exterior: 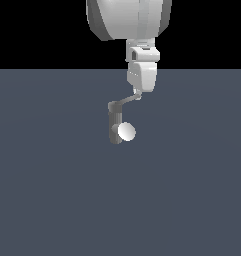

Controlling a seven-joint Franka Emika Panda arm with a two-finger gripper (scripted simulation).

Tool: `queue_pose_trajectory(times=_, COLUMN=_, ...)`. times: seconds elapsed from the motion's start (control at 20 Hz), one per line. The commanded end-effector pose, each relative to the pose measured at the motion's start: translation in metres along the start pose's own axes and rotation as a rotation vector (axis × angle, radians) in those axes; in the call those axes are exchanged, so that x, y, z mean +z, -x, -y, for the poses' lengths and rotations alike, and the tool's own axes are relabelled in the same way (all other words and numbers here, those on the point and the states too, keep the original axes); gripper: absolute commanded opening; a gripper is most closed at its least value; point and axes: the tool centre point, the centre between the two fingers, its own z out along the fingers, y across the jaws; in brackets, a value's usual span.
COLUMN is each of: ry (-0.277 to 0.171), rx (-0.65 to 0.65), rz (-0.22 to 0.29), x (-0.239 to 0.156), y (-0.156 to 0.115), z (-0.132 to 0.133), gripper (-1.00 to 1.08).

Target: Turn on the faucet by rotating a designated handle.

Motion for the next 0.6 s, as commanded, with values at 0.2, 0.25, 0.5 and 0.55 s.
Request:
queue_pose_trajectory(times=0.2, ry=0.006, rx=0.003, rz=0.001, x=0.002, y=0.006, z=-0.012, gripper=-1.00)
queue_pose_trajectory(times=0.25, ry=0.007, rx=0.003, rz=0.001, x=0.003, y=0.008, z=-0.015, gripper=-1.00)
queue_pose_trajectory(times=0.5, ry=0.013, rx=0.007, rz=0.002, x=0.005, y=0.016, z=-0.030, gripper=-1.00)
queue_pose_trajectory(times=0.55, ry=0.015, rx=0.007, rz=0.002, x=0.006, y=0.017, z=-0.033, gripper=-1.00)
